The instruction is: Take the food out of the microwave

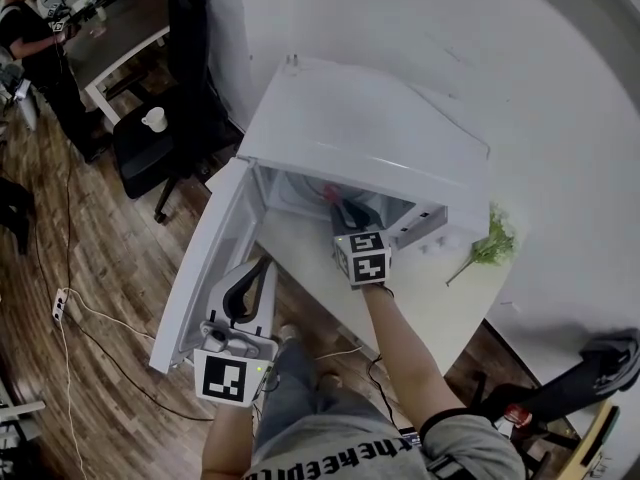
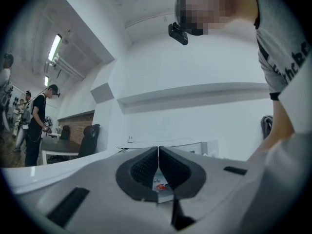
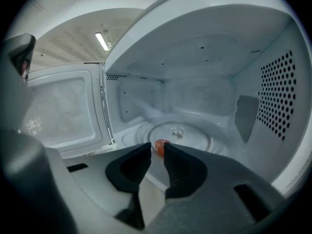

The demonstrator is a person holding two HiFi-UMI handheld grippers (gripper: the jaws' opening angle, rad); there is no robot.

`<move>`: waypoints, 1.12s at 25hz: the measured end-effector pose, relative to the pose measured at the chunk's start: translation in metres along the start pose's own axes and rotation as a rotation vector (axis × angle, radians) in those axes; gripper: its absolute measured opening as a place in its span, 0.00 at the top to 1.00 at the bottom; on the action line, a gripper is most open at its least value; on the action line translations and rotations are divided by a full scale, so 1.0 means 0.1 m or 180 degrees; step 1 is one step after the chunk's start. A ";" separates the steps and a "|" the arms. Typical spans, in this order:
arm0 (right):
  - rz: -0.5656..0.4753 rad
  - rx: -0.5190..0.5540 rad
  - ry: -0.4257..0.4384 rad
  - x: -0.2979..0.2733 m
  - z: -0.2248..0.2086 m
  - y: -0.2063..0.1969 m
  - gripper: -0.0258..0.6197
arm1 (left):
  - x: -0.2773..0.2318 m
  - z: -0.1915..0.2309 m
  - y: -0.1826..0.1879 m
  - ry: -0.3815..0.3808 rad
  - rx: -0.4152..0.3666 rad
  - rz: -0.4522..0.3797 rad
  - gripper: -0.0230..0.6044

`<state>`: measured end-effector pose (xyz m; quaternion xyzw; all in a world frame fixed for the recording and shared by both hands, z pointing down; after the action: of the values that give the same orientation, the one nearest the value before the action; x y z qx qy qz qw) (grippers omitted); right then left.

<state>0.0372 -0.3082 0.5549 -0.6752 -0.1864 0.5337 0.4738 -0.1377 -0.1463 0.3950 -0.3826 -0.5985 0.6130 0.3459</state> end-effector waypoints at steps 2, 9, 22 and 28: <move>0.0021 0.0003 -0.0018 -0.03 -0.01 0.00 0.83 | -0.01 -0.01 -0.01 -0.0008 0.0012 0.0008 0.95; 0.0122 0.0000 -0.0037 -0.16 -0.05 -0.03 0.81 | -0.02 0.00 -0.01 -0.0005 0.0025 0.0033 0.95; 0.0313 0.0048 -0.0134 -0.29 -0.01 0.05 0.80 | -0.02 0.06 -0.01 0.0050 0.0030 0.0039 0.95; 0.0416 0.0093 -0.0195 -0.31 -0.01 0.07 0.87 | -0.01 0.09 0.00 0.0063 0.0035 0.0041 0.95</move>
<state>0.0253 -0.3357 0.5664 -0.6623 -0.1486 0.5866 0.4418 -0.1447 -0.1512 0.3950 -0.3906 -0.5892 0.6148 0.3499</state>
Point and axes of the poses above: the fingertips, and each gripper's own axes: x backward along the fingers, z to its left, y out of its top, the point moved 6 cm from there along x, backward along the fingers, and after that the axes turned 5 degrees about z, right-handed, at the moved point
